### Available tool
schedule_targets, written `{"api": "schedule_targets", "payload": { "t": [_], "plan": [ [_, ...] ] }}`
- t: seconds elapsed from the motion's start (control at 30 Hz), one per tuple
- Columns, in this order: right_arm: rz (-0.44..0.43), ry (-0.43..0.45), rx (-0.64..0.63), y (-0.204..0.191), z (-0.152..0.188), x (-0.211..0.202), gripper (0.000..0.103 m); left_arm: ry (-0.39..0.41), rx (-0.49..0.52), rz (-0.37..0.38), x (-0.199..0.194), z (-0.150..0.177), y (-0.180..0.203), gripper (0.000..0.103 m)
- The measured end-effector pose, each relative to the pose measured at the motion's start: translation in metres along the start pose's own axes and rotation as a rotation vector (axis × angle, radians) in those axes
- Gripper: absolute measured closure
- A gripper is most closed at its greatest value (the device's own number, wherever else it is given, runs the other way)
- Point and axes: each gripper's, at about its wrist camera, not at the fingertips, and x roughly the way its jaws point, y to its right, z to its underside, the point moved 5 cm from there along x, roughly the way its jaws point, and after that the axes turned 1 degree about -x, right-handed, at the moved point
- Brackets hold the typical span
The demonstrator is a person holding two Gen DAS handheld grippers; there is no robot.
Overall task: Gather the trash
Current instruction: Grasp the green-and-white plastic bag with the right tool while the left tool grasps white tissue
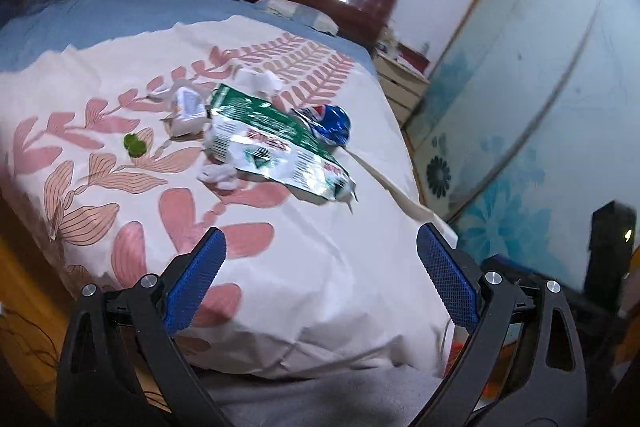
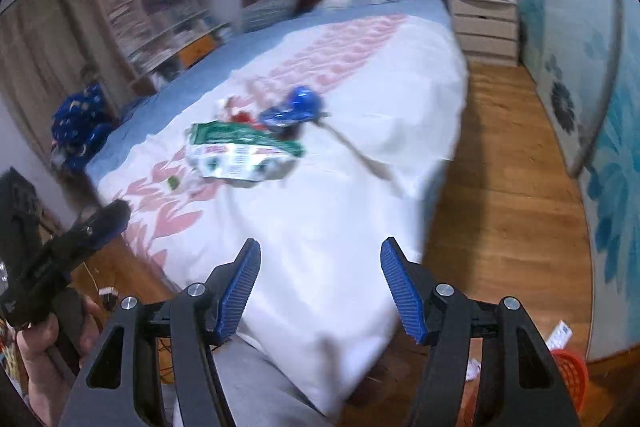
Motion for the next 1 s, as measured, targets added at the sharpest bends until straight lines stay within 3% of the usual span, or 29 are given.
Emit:
{"api": "schedule_targets", "payload": {
  "t": [0.1, 0.43, 0.63, 0.67, 0.7, 0.73, 0.77, 0.8, 0.9, 1.0],
  "plan": [
    [-0.014, -0.042, -0.069, -0.028, -0.008, 0.036, 0.026, 0.006, -0.033, -0.003, 0.004, -0.007, -0.014, 0.008],
    [0.002, -0.025, -0.242, -0.059, -0.076, 0.133, 0.017, 0.006, -0.115, -0.084, 0.016, -0.017, -0.054, 0.008],
    [0.002, -0.164, -0.317, -0.071, -0.094, 0.219, 0.018, -0.014, -0.130, -0.079, 0.026, -0.018, -0.063, 0.008],
    [0.002, -0.185, -0.308, -0.069, -0.091, 0.227, 0.026, -0.017, -0.129, -0.080, 0.027, -0.018, -0.063, 0.008],
    [0.009, -0.199, -0.293, -0.066, -0.087, 0.234, 0.042, -0.021, -0.129, -0.081, 0.029, -0.018, -0.063, 0.008],
    [0.009, -0.165, -0.280, -0.064, -0.087, 0.230, 0.050, -0.025, -0.131, -0.080, 0.031, -0.018, -0.064, 0.008],
    [-0.006, -0.153, -0.274, -0.064, -0.086, 0.227, 0.072, -0.026, -0.134, -0.079, 0.032, -0.018, -0.064, 0.008],
    [-0.036, -0.148, -0.260, -0.064, -0.085, 0.222, 0.080, -0.028, -0.138, -0.079, 0.033, -0.018, -0.065, 0.008],
    [-0.057, -0.126, -0.263, -0.061, -0.078, 0.206, 0.090, -0.035, -0.160, -0.069, 0.039, -0.019, -0.066, 0.008],
    [-0.081, -0.091, -0.244, -0.055, -0.071, 0.180, 0.093, -0.037, -0.181, -0.058, 0.044, -0.020, -0.067, 0.008]
  ]
}}
